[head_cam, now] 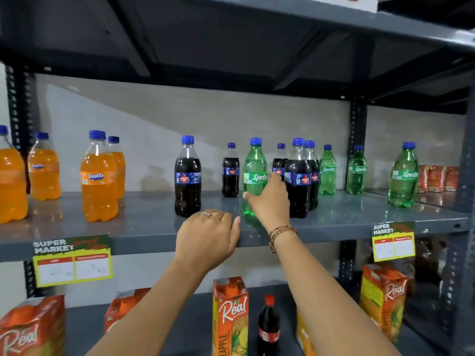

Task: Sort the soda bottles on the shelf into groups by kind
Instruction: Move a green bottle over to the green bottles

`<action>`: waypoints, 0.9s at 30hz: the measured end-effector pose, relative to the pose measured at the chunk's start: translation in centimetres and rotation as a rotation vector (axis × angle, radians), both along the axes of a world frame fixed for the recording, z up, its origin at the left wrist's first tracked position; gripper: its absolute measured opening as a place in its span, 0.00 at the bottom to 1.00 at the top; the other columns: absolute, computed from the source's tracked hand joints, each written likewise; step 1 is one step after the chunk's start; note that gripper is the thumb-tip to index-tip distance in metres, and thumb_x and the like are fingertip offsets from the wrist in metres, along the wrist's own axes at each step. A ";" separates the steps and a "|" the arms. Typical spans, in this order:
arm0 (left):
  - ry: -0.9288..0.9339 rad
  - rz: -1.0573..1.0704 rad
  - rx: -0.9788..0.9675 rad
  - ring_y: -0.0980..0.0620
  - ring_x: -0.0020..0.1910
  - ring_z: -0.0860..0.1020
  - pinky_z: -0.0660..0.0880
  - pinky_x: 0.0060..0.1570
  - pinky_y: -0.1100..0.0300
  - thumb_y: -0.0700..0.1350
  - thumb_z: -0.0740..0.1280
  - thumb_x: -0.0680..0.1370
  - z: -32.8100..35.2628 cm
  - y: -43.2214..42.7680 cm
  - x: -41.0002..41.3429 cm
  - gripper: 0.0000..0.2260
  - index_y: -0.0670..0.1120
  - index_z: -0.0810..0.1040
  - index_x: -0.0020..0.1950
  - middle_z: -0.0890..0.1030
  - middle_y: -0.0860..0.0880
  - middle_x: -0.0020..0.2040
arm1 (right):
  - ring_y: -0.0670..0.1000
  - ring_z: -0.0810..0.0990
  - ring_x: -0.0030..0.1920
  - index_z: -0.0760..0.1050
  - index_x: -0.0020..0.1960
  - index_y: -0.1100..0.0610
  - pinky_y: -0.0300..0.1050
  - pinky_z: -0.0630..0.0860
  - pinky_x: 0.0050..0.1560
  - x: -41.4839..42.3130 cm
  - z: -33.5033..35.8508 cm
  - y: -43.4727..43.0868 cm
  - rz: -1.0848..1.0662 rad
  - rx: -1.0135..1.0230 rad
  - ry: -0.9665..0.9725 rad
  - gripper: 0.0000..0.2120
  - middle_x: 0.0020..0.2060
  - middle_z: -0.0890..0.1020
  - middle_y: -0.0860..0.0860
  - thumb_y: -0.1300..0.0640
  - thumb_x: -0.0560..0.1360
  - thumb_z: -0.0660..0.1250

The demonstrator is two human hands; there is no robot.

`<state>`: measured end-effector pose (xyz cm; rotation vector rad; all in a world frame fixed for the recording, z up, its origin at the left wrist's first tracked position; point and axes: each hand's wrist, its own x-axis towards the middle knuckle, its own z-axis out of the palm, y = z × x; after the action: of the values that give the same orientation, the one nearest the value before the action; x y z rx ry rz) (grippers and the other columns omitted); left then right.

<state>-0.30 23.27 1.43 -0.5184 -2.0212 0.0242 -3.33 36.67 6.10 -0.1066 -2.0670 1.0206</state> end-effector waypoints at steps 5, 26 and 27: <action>0.120 0.064 -0.009 0.48 0.22 0.76 0.66 0.21 0.62 0.49 0.56 0.76 -0.4 -0.5 -0.5 0.20 0.46 0.78 0.28 0.79 0.48 0.24 | 0.57 0.79 0.46 0.69 0.53 0.61 0.46 0.75 0.41 -0.5 0.0 -0.4 0.096 -0.032 -0.135 0.21 0.47 0.79 0.57 0.55 0.65 0.73; 0.085 -0.093 -0.010 0.46 0.22 0.75 0.66 0.21 0.60 0.52 0.57 0.75 -0.9 12.0 -0.1 0.19 0.45 0.75 0.28 0.77 0.48 0.23 | 0.45 0.80 0.42 0.76 0.49 0.49 0.44 0.77 0.46 5.5 0.9 12.0 0.026 -0.129 0.473 0.17 0.40 0.83 0.44 0.46 0.63 0.73; 0.079 -0.084 0.002 0.46 0.22 0.76 0.66 0.21 0.60 0.52 0.57 0.75 -1.1 12.1 -0.2 0.19 0.45 0.76 0.28 0.77 0.47 0.23 | 0.46 0.80 0.42 0.76 0.50 0.50 0.44 0.77 0.46 5.3 0.7 12.9 -0.010 -0.133 0.448 0.17 0.40 0.83 0.45 0.47 0.63 0.73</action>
<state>-0.45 35.33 0.33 -0.5922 -1.9203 -0.0083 1.99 49.56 6.81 0.0418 -1.5928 1.0644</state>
